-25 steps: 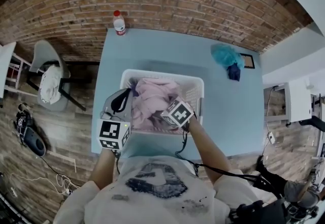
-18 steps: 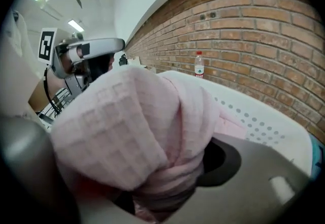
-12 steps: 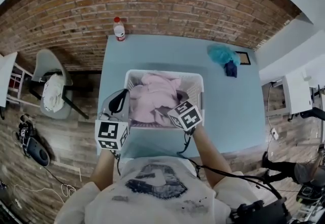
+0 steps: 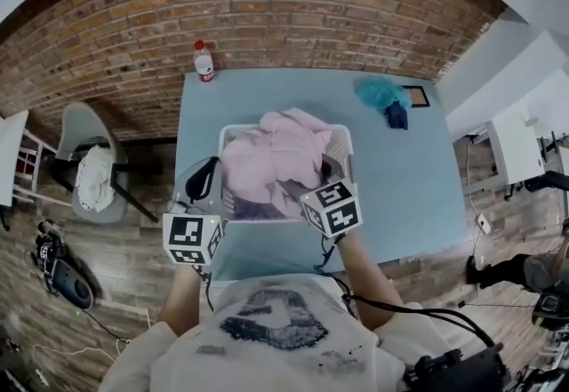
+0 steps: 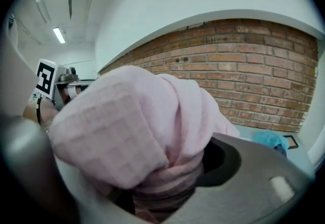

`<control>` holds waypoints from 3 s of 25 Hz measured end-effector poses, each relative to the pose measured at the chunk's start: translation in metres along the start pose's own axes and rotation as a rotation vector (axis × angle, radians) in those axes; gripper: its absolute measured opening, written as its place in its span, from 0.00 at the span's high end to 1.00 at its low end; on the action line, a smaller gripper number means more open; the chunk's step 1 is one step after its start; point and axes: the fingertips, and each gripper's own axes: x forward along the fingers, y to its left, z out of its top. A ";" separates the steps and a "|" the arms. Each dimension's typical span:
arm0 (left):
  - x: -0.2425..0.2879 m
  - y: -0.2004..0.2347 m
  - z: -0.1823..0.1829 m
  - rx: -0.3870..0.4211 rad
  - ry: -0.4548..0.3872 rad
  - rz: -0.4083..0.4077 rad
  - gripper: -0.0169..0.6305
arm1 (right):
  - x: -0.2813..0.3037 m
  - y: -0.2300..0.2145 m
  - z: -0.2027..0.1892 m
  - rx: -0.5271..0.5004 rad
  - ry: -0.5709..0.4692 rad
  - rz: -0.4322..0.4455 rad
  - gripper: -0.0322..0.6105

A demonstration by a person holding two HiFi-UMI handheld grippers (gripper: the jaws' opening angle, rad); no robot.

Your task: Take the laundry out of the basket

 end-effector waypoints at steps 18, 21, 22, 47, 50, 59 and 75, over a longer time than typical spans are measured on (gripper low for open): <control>0.016 -0.018 0.043 0.049 -0.088 0.017 0.99 | -0.077 -0.042 0.052 -0.005 -0.171 -0.180 0.42; 0.025 -0.036 0.046 0.049 -0.083 0.016 0.99 | -0.092 -0.057 0.053 -0.006 -0.184 -0.183 0.42; 0.029 -0.042 0.048 0.050 -0.081 0.014 0.99 | -0.097 -0.063 0.053 -0.008 -0.186 -0.186 0.42; 0.143 -0.230 0.053 0.046 -0.035 -0.036 0.99 | -0.202 -0.244 -0.014 0.030 -0.182 -0.228 0.42; 0.154 -0.246 0.051 0.044 -0.030 -0.041 0.99 | -0.210 -0.262 -0.024 0.037 -0.178 -0.237 0.42; 0.181 -0.286 0.041 0.034 -0.013 -0.061 0.99 | -0.226 -0.299 -0.050 0.052 -0.154 -0.252 0.42; 0.218 -0.338 0.003 0.021 0.049 -0.106 0.99 | -0.223 -0.350 -0.127 0.115 -0.047 -0.282 0.41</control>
